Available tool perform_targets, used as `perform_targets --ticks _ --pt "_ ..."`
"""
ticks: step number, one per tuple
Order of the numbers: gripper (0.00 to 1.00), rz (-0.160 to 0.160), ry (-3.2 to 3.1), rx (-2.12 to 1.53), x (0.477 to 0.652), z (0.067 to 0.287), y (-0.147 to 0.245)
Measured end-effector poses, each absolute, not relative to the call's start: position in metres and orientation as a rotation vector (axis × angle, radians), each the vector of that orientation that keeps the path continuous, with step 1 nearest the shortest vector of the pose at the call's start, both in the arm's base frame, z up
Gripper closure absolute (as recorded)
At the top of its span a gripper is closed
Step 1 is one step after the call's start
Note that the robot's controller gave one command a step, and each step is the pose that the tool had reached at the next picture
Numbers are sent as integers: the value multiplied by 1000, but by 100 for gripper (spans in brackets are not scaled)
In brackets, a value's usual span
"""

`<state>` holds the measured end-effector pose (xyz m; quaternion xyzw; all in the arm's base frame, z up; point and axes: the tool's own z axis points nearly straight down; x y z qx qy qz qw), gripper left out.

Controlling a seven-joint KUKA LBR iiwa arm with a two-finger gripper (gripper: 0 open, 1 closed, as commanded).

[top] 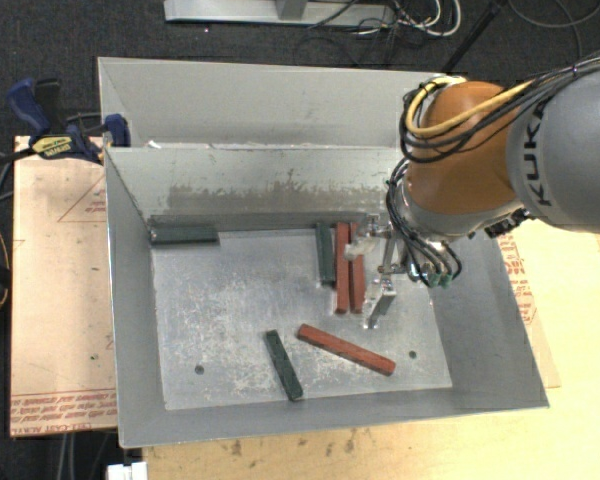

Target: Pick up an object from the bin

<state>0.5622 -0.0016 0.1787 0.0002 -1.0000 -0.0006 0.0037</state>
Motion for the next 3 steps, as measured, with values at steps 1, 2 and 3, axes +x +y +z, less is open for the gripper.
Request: perform_targets --ticks 1,2,3 --pt "0 -2 -3142 0 564 183 -2" --pt "0 -3 -3149 3 569 177 -4" --pt "0 -1 -3126 67 572 174 5"
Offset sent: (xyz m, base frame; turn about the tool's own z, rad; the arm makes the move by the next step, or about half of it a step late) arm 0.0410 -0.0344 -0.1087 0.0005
